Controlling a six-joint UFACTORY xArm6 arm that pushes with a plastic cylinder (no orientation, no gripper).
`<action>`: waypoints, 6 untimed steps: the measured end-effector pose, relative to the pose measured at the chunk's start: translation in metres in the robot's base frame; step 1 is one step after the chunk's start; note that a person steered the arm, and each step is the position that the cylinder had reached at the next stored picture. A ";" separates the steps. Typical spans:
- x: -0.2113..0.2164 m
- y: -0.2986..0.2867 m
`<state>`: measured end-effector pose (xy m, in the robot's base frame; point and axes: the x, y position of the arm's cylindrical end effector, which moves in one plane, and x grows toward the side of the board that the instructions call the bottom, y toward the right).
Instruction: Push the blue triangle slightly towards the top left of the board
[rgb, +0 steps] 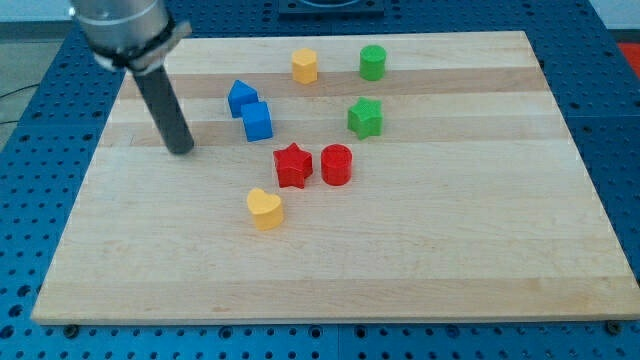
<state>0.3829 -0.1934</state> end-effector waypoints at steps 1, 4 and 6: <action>-0.076 0.002; -0.084 0.110; -0.042 0.091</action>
